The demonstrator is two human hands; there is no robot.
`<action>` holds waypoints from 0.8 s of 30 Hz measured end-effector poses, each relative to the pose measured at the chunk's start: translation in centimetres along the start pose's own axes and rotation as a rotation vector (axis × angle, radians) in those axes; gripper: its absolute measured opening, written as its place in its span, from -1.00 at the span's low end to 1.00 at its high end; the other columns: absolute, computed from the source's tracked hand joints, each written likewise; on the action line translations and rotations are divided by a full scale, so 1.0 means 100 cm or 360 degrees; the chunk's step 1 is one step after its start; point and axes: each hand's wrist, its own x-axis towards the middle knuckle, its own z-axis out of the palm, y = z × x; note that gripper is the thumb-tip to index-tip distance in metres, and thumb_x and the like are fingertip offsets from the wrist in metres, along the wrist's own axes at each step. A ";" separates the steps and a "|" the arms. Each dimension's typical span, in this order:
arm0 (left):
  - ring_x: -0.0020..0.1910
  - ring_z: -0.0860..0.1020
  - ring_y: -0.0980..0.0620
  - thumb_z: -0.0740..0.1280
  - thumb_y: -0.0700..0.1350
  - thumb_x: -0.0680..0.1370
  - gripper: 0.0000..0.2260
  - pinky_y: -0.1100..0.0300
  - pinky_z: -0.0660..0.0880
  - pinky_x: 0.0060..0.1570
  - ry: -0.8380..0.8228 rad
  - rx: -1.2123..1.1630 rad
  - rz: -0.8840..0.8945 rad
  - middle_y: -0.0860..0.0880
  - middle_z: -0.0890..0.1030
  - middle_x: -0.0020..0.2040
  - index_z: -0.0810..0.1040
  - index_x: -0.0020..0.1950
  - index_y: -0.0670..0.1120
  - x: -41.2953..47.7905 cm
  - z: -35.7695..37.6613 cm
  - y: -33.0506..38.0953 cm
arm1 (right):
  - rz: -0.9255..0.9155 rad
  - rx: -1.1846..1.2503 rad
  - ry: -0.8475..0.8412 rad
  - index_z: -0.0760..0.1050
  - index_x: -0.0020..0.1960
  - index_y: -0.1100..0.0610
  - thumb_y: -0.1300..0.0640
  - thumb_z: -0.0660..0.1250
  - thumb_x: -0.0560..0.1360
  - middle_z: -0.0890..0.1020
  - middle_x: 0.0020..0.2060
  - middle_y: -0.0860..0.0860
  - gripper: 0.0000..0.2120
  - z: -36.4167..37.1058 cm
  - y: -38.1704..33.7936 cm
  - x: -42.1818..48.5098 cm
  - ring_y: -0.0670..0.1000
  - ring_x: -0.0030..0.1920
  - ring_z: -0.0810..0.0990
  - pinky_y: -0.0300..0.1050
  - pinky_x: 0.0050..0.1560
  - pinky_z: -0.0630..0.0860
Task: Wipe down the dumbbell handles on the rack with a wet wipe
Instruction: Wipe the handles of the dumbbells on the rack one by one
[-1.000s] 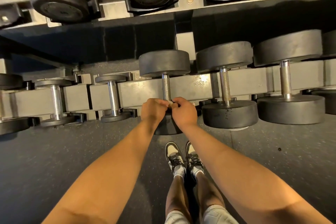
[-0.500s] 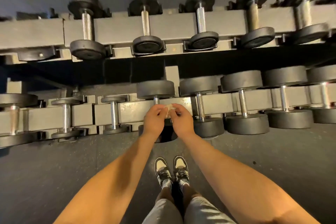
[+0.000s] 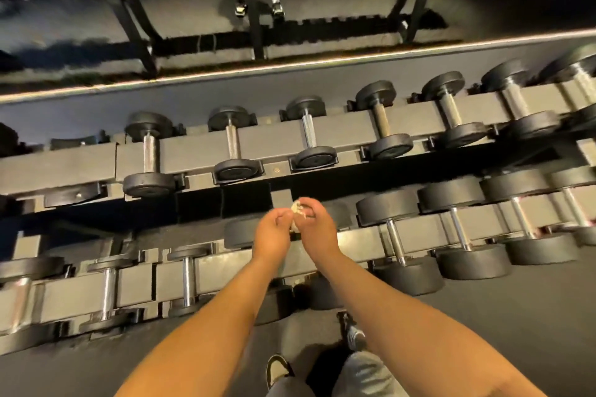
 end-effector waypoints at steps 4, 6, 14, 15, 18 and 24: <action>-0.04 0.60 0.03 0.27 -0.14 0.65 -0.86 0.11 0.54 0.00 0.0074 -0.0093 0.0011 -0.01 0.65 -0.01 0.63 0.09 -0.06 0.031 0.029 0.025 | -0.0083 -0.0031 -0.0029 0.45 0.25 -0.04 0.13 0.34 0.60 0.61 -0.04 -0.13 -0.75 -0.025 -0.011 0.042 -0.13 -0.03 0.61 -0.32 -0.12 0.50; -0.01 0.63 0.00 0.30 -0.18 0.62 -0.87 -0.01 0.57 0.09 0.0131 -0.0132 0.0009 -0.01 0.66 0.00 0.63 0.05 -0.01 0.049 0.046 0.042 | -0.0091 -0.0012 -0.0057 0.49 0.18 -0.01 0.18 0.34 0.59 0.63 -0.06 -0.08 -0.80 -0.038 -0.018 0.068 -0.05 -0.03 0.64 -0.23 -0.07 0.55; 0.04 0.62 0.06 0.29 -0.24 0.63 -0.83 0.34 0.51 -0.02 0.0227 -0.0100 -0.0015 0.00 0.66 0.06 0.61 0.17 -0.08 0.116 0.094 0.105 | -0.0160 -0.0045 -0.0098 0.58 0.04 0.02 0.36 0.27 0.56 0.62 -0.10 -0.08 -0.73 -0.085 -0.058 0.164 -0.08 -0.08 0.60 -0.46 -0.18 0.46; 0.04 0.62 0.09 0.30 -0.26 0.63 -0.82 0.39 0.51 -0.01 0.0232 -0.0131 -0.0004 0.01 0.67 0.07 0.62 0.18 -0.08 0.120 0.094 0.109 | -0.0165 -0.0037 -0.0103 0.59 0.04 0.04 0.36 0.27 0.57 0.62 -0.10 -0.05 -0.75 -0.087 -0.061 0.173 -0.09 -0.10 0.59 -0.48 -0.21 0.45; 0.10 0.60 0.14 0.28 -0.24 0.65 -0.79 0.31 0.51 0.14 0.0276 -0.0140 -0.0011 0.04 0.65 0.13 0.61 0.22 -0.05 0.138 0.096 0.113 | -0.0176 -0.0097 0.0008 0.58 0.06 0.04 0.33 0.24 0.60 0.60 -0.02 0.00 -0.76 -0.091 -0.063 0.199 -0.15 -0.11 0.54 -0.54 -0.23 0.40; 0.13 0.58 0.03 0.21 -0.12 0.69 -0.75 0.17 0.50 0.15 0.0180 0.0051 -0.0108 0.05 0.59 0.18 0.52 0.36 0.01 0.177 0.103 0.122 | -0.0117 -0.0388 0.0064 0.58 0.22 -0.03 0.24 0.22 0.62 0.58 0.15 -0.01 -0.71 -0.075 -0.054 0.252 -0.08 0.01 0.51 -0.38 -0.13 0.36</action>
